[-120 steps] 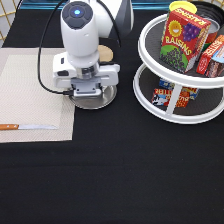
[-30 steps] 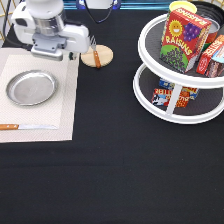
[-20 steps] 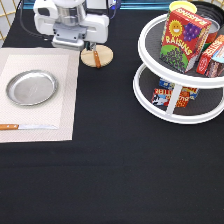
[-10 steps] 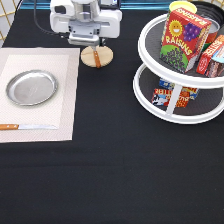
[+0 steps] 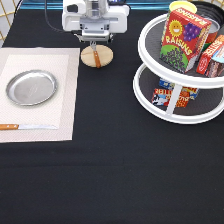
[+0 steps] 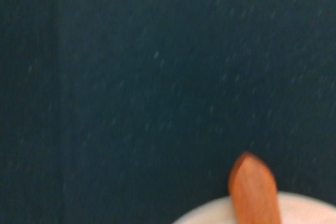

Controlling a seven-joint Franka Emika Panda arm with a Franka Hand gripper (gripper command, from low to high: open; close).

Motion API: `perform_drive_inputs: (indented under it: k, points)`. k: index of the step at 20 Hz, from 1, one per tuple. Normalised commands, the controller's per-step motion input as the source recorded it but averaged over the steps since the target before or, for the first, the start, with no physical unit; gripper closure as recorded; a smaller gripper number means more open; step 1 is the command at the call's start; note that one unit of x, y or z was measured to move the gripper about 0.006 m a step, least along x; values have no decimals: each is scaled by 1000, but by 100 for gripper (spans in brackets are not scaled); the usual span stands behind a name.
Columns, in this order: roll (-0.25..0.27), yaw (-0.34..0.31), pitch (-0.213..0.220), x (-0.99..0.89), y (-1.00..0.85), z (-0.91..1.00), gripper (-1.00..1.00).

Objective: Arrange plate and fork

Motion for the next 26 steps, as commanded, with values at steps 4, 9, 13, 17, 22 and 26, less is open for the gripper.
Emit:
perform_drive_inputs:
  k: [4,9,13,17,22,26]
  points:
    - [175,10,-30,-356,-356,-120,-100]
    - [132,7,0,0,-302,-132,-100]
    - [-8,0,-10,0,138,-361,-100]
    - [-121,0,-8,-14,430,-432,-100]
    - [-93,33,-33,-49,263,-137,-100]
    - [-37,50,-45,-28,36,-104,-100]
